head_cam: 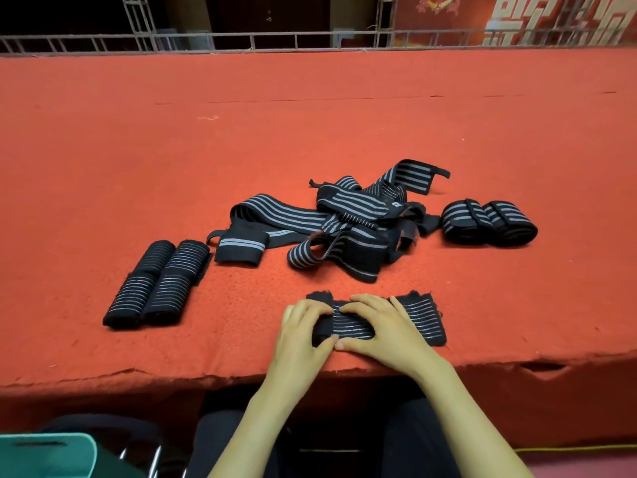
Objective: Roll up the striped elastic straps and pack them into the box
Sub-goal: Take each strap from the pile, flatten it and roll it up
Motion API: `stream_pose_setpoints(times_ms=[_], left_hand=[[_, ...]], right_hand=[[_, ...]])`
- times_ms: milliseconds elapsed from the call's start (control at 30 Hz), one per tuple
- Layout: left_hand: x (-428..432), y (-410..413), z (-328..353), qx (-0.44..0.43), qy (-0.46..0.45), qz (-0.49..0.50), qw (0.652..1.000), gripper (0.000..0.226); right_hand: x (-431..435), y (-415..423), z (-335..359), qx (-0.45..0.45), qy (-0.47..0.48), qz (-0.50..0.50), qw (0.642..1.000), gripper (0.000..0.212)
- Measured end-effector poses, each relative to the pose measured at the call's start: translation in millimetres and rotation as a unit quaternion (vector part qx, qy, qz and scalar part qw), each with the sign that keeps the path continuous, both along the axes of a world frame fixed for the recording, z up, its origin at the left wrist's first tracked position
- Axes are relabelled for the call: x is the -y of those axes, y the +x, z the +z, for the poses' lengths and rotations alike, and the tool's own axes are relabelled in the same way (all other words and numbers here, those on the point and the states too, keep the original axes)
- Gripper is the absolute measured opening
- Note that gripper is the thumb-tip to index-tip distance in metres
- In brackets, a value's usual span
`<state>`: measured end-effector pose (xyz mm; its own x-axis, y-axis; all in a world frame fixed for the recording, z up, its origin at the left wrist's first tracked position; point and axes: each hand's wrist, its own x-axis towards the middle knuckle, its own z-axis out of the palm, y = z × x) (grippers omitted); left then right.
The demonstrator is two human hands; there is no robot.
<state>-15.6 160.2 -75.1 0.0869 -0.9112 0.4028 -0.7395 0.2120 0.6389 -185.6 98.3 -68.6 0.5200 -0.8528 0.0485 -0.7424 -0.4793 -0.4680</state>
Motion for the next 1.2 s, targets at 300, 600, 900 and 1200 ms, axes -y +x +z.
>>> stream_pose_setpoints(times_ms=[300,600,900,1200], left_hand=[[1.3,8.1,16.8,-0.166,0.075,-0.006,0.983,0.031],[10.8,0.6,16.8,-0.218,0.178,0.082,0.956,0.035],[7.7,15.1,25.9,-0.185,0.132,0.13,0.965,0.033],[-13.4,67.6,26.4,-0.134,0.094,0.233,0.959,0.033]], right_hand=[[7.7,-14.3,1.8,-0.007,0.022,0.03,0.999,0.072],[8.6,-16.3,6.3,-0.018,0.031,0.036,0.999,0.069],[5.2,25.9,14.0,-0.039,0.013,0.055,0.998,0.07],[1.0,72.0,8.6,-0.026,0.025,0.107,0.994,0.064]])
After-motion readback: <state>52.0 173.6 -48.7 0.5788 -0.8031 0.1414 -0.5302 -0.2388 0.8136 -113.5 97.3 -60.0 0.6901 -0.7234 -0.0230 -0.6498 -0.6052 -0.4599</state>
